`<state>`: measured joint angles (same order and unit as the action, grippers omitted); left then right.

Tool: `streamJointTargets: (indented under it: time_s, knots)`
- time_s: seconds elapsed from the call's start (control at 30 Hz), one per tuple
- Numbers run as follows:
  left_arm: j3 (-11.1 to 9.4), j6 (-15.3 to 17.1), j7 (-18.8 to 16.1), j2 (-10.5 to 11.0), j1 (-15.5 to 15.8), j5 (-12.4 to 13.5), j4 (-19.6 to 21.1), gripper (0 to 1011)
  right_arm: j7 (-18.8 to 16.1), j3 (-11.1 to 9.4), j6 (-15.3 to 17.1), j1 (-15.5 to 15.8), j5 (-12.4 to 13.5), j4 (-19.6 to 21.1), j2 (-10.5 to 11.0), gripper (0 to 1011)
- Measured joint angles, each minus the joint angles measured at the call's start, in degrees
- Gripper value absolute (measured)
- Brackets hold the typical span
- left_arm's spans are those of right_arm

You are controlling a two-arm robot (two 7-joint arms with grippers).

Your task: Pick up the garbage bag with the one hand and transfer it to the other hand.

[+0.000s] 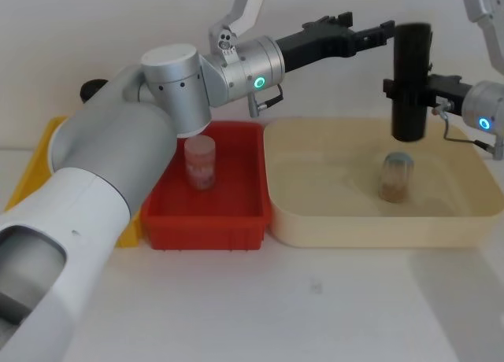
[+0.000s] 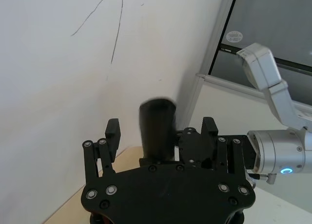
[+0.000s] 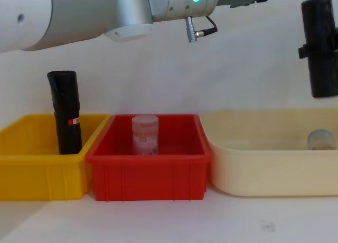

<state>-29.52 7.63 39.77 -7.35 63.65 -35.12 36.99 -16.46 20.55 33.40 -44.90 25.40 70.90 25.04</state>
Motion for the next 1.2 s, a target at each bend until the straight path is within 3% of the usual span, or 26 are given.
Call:
streamJointTargets:
  time_s: [0.57,1.2]
  knots:
    - [0.0,0.0,0.0,0.0,0.0,0.0,0.0,1001,-0.3,0.1,0.7,-0.8,-0.8,-2.4,0.7,1001]
    - [0.0,0.0,0.0,0.0,0.0,0.0,0.0,1001,-0.4,0.1,0.9,-1.0,-1.0,-3.1,0.8,1001]
